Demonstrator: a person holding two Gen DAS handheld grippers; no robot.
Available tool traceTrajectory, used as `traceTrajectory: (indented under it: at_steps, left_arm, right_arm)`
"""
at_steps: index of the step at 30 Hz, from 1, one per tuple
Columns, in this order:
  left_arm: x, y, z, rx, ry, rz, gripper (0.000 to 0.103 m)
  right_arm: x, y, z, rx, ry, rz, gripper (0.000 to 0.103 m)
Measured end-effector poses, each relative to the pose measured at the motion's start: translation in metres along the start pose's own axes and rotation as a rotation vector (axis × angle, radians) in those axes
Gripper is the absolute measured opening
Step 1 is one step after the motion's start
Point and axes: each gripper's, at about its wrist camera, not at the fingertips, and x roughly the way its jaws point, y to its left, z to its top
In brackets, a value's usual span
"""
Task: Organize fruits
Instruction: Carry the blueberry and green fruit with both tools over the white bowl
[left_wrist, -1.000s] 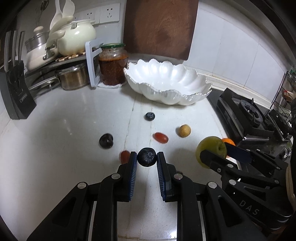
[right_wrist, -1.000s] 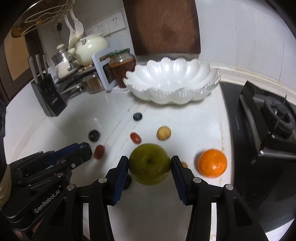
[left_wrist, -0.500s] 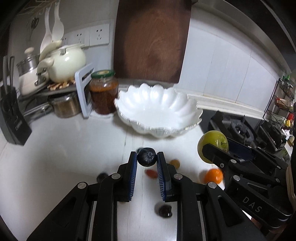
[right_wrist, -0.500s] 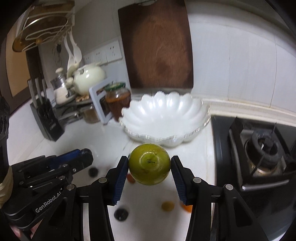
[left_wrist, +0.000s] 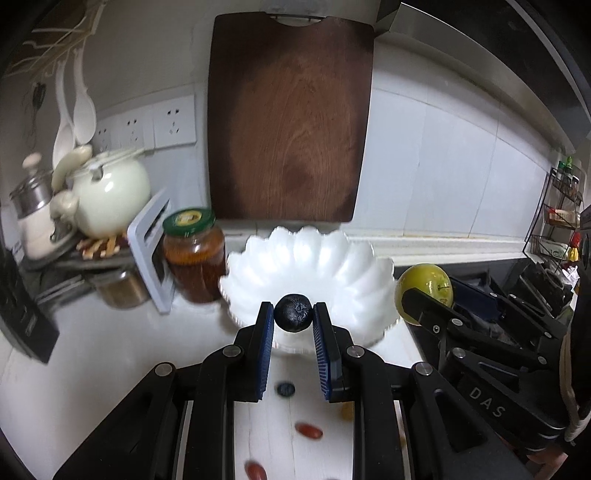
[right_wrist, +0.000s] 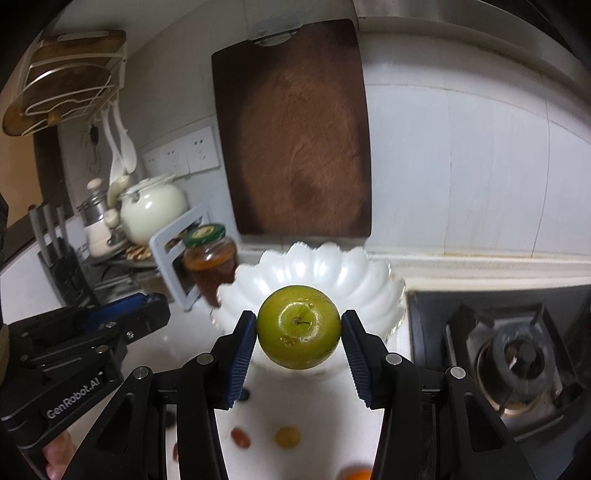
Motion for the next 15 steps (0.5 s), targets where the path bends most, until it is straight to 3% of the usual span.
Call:
traceTrajectory:
  at_steps: [10, 15]
  left_arm:
    - [0.052, 0.009, 0.042, 0.019, 0.042, -0.021, 0.022]
    - [0.080, 0.011, 0.059, 0.060, 0.051, 0.021, 0.022]
  right_arm:
    - [0.045, -0.007, 0.040, -0.012, 0.018, -0.053, 0.048]
    - [0.070, -0.012, 0.052, -0.011, 0.050, -0.058, 0.049]
